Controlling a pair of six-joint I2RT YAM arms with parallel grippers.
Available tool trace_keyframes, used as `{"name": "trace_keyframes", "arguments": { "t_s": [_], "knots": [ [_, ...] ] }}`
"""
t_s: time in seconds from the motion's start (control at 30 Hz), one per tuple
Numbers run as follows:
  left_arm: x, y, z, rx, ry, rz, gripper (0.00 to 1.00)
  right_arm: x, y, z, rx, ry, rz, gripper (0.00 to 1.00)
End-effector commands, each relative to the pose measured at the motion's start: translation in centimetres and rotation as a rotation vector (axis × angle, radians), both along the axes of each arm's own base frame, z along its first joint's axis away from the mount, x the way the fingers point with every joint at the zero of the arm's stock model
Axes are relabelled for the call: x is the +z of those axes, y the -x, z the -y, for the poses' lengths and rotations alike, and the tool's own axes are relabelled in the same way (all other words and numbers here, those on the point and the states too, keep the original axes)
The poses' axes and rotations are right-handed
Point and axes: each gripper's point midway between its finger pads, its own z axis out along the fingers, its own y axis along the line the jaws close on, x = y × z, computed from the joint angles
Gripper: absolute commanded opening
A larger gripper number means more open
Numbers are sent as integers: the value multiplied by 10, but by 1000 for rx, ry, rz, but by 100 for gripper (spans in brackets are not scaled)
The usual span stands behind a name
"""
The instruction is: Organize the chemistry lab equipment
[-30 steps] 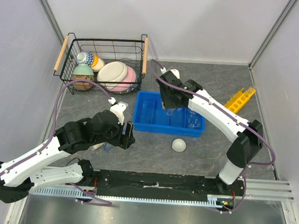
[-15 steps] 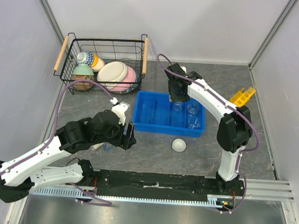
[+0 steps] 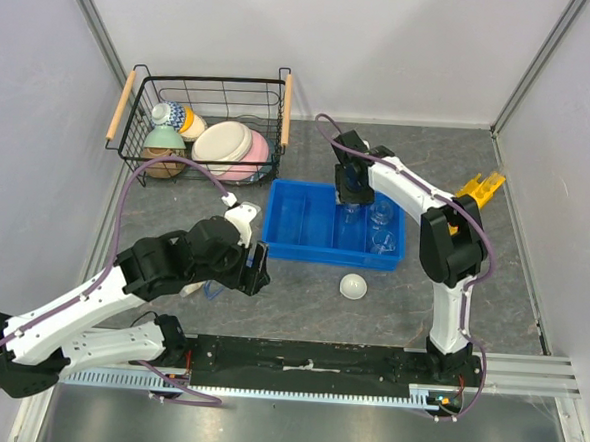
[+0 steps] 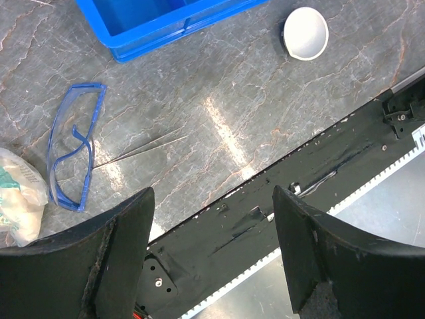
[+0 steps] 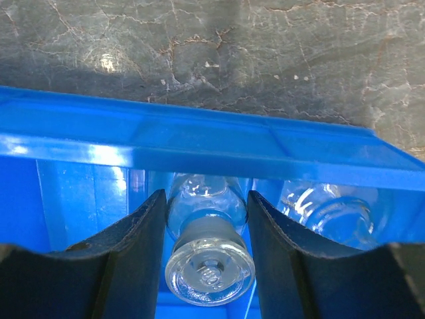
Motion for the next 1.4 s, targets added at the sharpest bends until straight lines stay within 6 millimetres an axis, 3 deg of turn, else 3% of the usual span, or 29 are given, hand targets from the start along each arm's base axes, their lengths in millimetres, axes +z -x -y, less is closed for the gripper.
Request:
{"name": "trace_keyframes", "arguments": {
  "t_s": [0.0,0.27,0.4,0.6,0.83,1.03,1.07,1.17,1.37],
  "knots": [
    [16,-6,8,-29,25,50,79,-7,-10,-9,16,-35,24,21],
    [16,-6,7,-27,22,54,79,-20,-12,-13,24,-38,9,26],
    [15,-6,6,-28,18,52,79,-22,-12,-13,24,-38,8,43],
    [13,-6,6,-24,11,48,79,-8,-11,-12,21,-48,24,60],
    [13,-8,6,-23,4,52,79,25,-7,-7,18,-49,73,64],
    [14,-9,-1,1,-13,59,84,79,0,4,7,-44,165,66],
    [14,-9,-1,2,-15,59,84,95,3,6,4,-56,195,66],
    [13,-9,-3,17,-18,54,87,121,20,9,17,-90,235,67],
    [8,-9,-5,43,-17,41,96,143,68,15,39,-156,265,70]
  ]
}}
